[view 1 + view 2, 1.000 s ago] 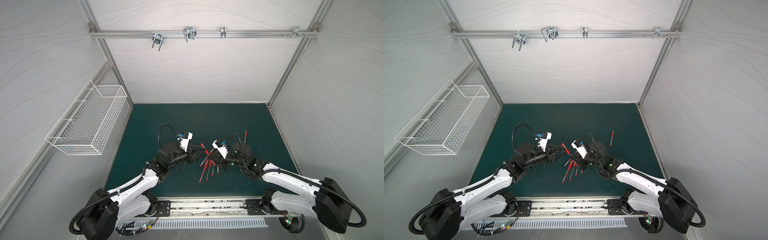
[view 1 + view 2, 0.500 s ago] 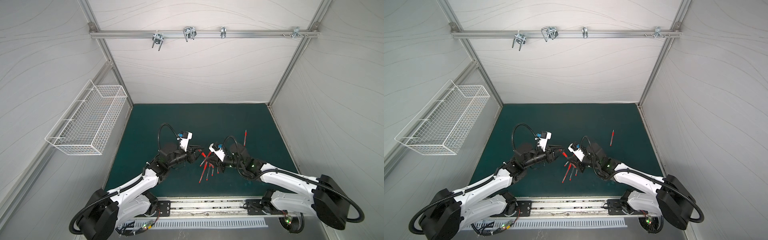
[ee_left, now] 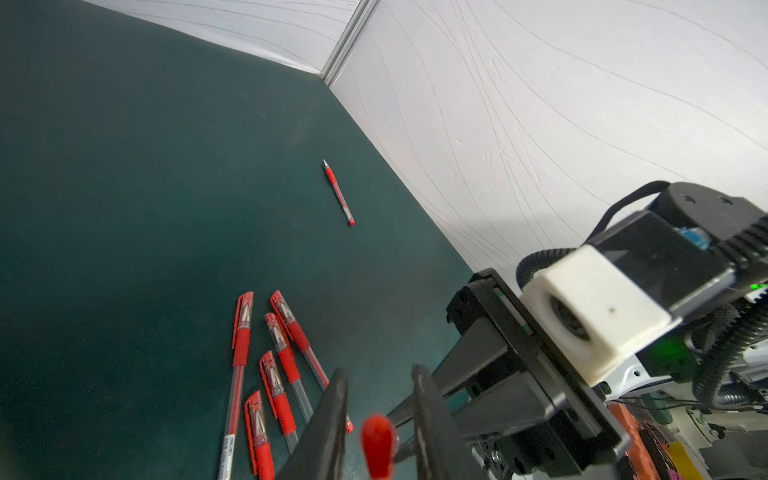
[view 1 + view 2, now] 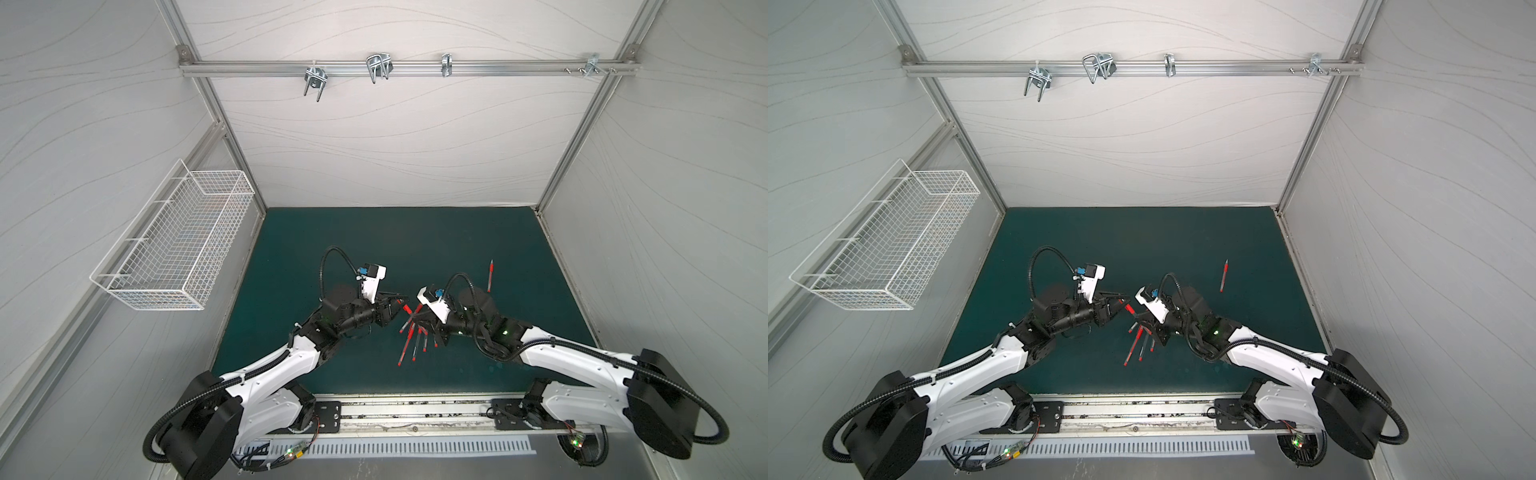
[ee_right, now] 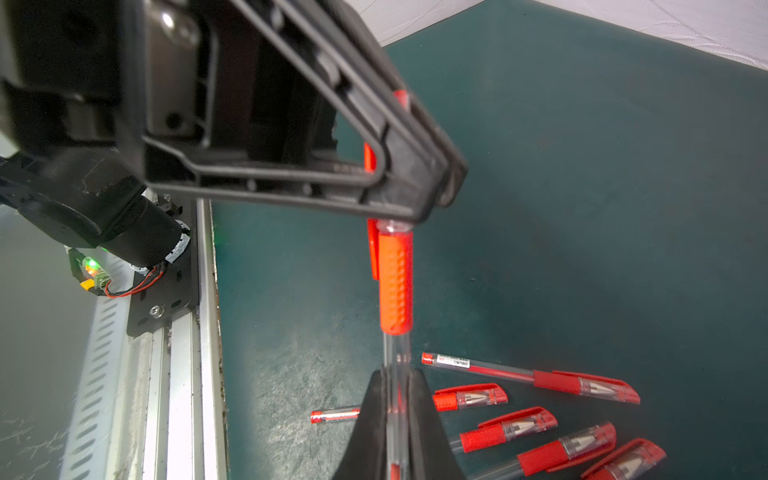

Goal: Remove pen caps from pens
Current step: Pass the pen.

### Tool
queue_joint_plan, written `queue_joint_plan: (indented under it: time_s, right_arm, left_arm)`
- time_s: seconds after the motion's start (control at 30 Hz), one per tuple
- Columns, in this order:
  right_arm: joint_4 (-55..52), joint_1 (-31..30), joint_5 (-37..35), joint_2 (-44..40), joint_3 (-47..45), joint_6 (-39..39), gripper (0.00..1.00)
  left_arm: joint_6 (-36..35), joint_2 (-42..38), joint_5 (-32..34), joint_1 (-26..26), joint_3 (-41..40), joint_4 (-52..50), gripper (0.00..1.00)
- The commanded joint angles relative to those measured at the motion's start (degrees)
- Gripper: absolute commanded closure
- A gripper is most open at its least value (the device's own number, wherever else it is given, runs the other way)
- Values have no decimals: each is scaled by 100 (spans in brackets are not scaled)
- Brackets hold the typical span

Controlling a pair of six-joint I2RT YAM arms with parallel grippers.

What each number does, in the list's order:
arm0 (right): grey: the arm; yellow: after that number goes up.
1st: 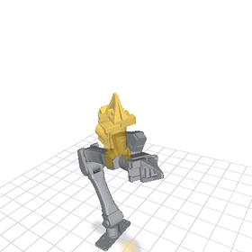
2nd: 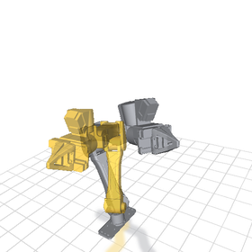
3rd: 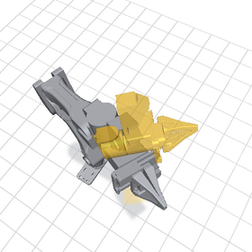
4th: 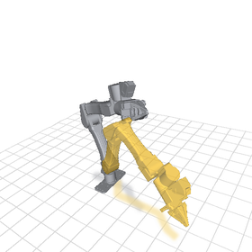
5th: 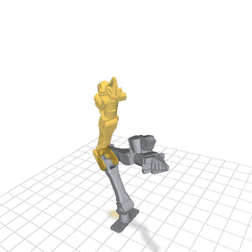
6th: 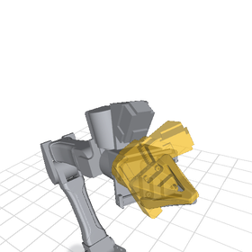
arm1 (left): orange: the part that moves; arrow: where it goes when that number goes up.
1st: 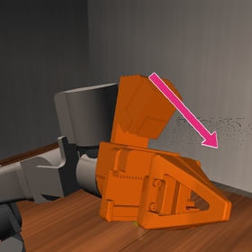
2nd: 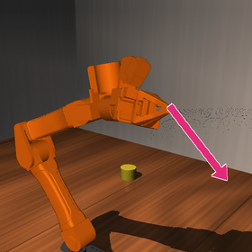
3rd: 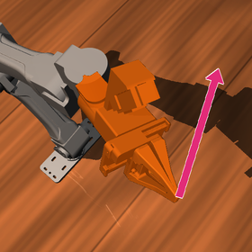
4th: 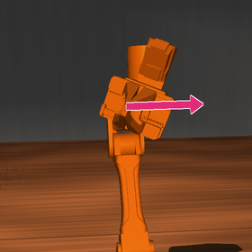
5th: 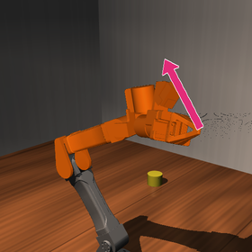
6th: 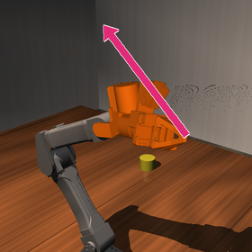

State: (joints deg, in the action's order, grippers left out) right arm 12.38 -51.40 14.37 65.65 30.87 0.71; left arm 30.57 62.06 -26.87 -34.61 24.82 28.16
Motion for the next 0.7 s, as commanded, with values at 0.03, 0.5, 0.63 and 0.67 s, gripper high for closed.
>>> queue_joint_plan:
  time_s: [0.03,0.5,0.63,0.67]
  right_arm:
    - [212,-38,-83,8,147,52,100]
    - [150,-46,-102,80,181,104,100]
    - [150,-46,-101,86,179,104,100]
    - [150,-46,-96,87,178,105,100]
  left_arm:
    - [39,75,-138,-14,197,292,74]
    - [11,-79,-7,-19,155,225,64]
    - [12,-120,40,-13,139,207,64]
    - [1,-132,50,-17,131,199,66]
